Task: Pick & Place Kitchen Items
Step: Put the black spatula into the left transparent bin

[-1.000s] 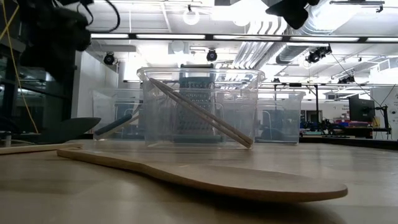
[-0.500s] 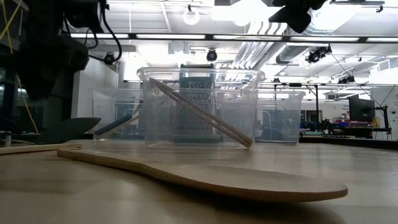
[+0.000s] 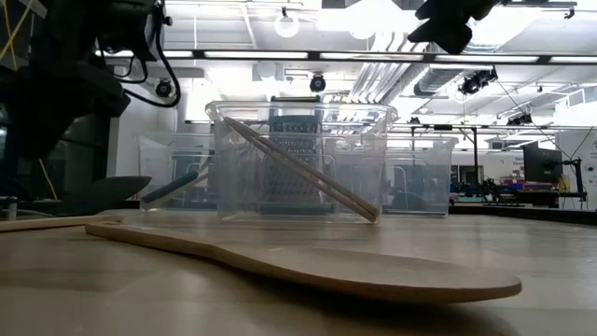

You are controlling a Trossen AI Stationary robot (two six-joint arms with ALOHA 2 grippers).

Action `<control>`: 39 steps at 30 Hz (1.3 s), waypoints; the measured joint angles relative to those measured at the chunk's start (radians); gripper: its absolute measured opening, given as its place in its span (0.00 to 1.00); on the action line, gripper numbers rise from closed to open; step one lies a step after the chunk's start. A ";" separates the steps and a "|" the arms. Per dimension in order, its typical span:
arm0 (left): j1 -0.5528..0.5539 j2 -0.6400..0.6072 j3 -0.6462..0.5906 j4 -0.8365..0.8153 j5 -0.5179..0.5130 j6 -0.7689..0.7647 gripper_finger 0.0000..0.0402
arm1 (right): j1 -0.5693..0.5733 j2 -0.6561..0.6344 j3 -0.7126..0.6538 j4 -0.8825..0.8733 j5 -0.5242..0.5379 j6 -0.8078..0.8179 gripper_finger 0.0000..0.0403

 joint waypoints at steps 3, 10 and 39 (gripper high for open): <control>-0.027 0.000 0.000 0.006 -0.001 -0.040 0.32 | 0.000 0.000 0.000 0.001 0.000 0.000 0.50; -0.088 0.018 0.000 0.069 -0.046 -0.097 0.41 | 0.000 0.000 0.000 0.002 0.000 0.000 0.50; -0.087 0.232 -0.137 0.219 -0.050 -0.057 0.48 | 0.000 0.000 0.000 0.000 -0.003 0.030 0.50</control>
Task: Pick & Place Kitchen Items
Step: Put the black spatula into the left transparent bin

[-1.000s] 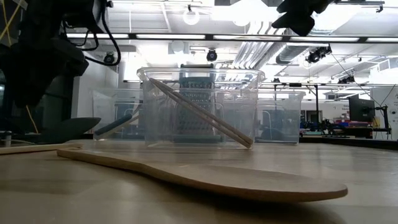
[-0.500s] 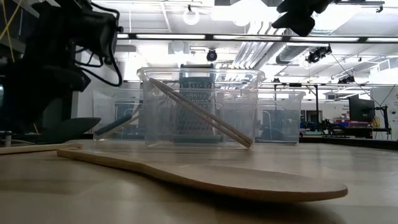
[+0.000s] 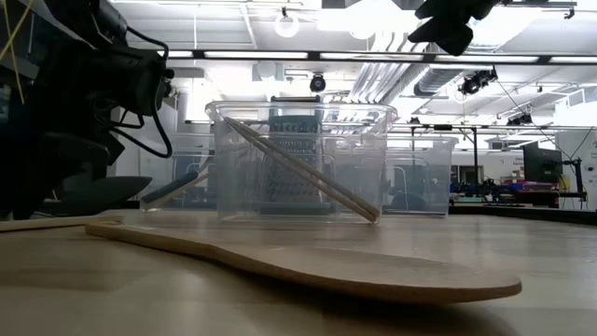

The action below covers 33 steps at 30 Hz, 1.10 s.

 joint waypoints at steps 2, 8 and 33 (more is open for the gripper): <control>0.000 0.000 -0.011 0.024 0.007 0.005 0.48 | 0.000 0.000 0.000 0.000 0.000 0.000 0.50; 0.000 -0.004 -0.040 0.069 0.034 0.000 0.48 | 0.000 0.000 0.000 0.000 0.005 0.000 0.50; 0.000 -0.002 -0.047 0.086 0.061 0.007 0.17 | 0.000 0.000 0.000 0.000 0.008 0.019 0.50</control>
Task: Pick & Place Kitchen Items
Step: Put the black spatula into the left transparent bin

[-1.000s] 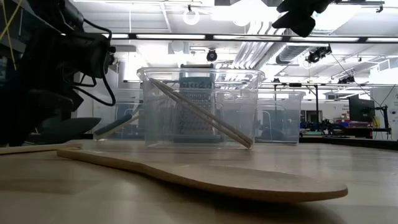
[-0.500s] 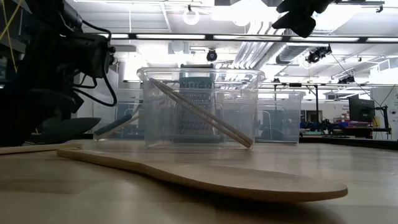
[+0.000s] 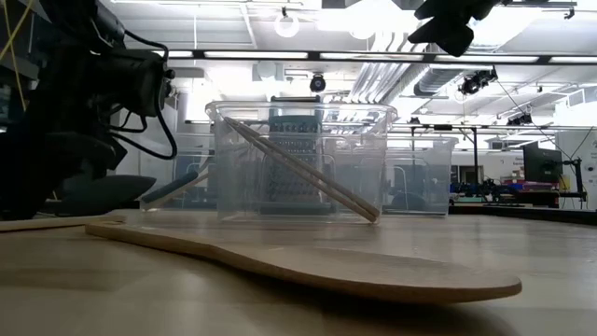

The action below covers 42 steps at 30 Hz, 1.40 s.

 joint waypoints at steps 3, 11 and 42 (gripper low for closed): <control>0.000 0.000 0.010 0.000 0.000 0.007 0.17 | 0.000 0.000 0.000 0.000 -0.001 0.000 0.50; -0.001 0.003 0.092 -0.089 -0.003 0.071 0.17 | 0.000 0.000 0.000 -0.001 -0.008 0.000 0.50; 0.000 -0.229 0.489 -0.570 -0.253 -0.030 0.18 | 0.000 0.000 0.000 -0.006 -0.005 0.003 0.50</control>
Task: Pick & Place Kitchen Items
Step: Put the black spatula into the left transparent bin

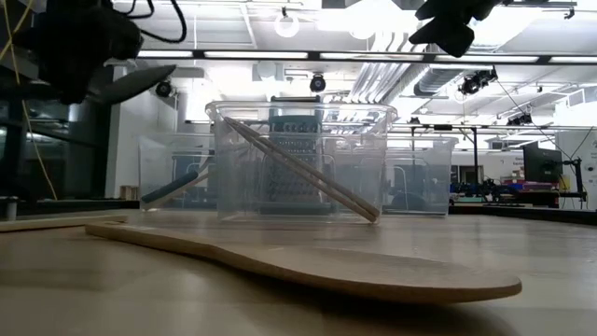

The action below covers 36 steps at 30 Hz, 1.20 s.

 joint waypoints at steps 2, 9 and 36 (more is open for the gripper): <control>0.000 -0.007 0.016 0.000 -0.025 -0.006 0.18 | 0.000 0.000 0.000 0.000 0.000 0.000 0.50; 0.000 -0.010 0.104 0.000 -0.113 0.002 0.18 | 0.000 0.000 0.000 0.000 0.027 -0.004 0.50; 0.001 -0.010 0.303 0.279 -0.647 0.467 0.18 | 0.000 0.000 0.000 0.000 0.056 0.023 0.50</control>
